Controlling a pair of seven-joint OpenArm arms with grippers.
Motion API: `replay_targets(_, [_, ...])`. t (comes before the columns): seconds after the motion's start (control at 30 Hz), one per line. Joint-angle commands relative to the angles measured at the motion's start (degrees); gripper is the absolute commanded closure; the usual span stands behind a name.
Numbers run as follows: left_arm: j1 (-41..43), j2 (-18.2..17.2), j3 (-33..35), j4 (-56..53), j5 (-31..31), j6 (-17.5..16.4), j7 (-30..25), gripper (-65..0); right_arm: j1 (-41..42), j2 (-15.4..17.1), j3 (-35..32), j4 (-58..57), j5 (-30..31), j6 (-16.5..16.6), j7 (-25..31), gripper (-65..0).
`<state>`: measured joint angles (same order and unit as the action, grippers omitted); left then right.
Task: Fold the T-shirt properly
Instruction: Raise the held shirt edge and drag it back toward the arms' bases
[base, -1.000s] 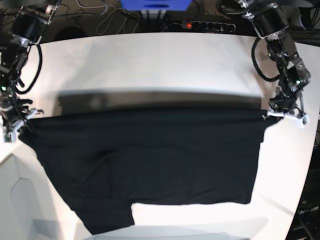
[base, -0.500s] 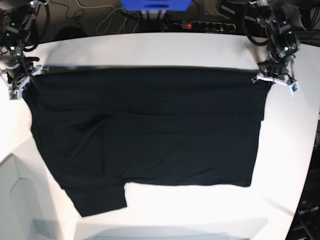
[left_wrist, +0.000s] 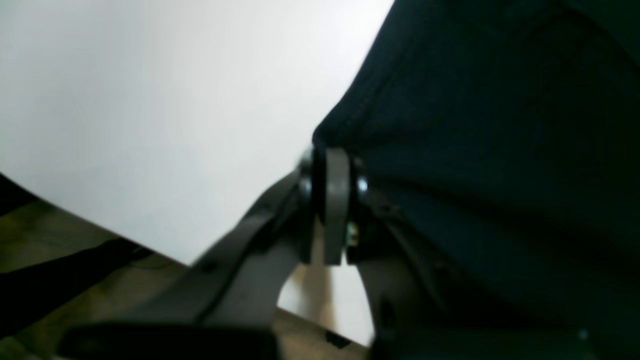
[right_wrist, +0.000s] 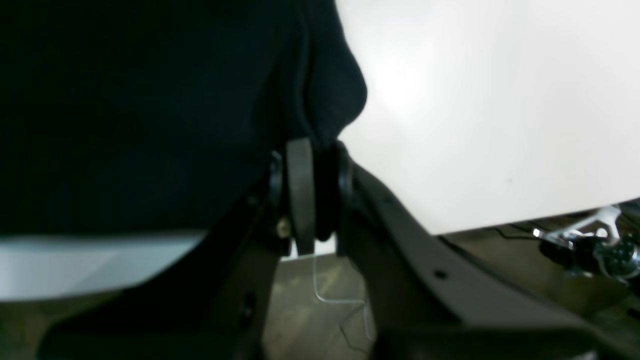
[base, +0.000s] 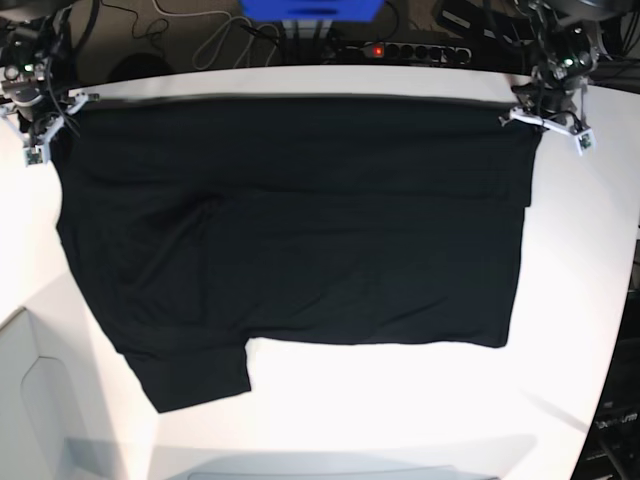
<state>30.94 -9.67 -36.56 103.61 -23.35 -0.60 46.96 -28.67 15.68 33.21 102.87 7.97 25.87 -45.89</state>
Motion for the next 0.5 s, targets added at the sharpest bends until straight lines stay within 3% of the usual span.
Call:
replay_targets(0.0, [0.7, -0.7, -0.4, 1.0, 0.6, 0.3, -0.2, 0.0, -0.2, 1.1, 0.5, 0.9, -0.3, -0.3, 0.5, 0.0])
replay_targets(0.37, [1.6, -1.2, -0.3, 1.0, 0.6, 0.3, -0.1, 0.0, -0.2, 1.2, 0.9, 1.0, -0.3, -0.3, 0.4, -0.2])
replay_targets(0.47, [2.2, -1.2, -0.3, 1.0, 0.6, 0.3, -0.1, 0.0, -0.2, 1.3, 0.9, 1.0, -0.3, -0.3, 0.4, -4.4])
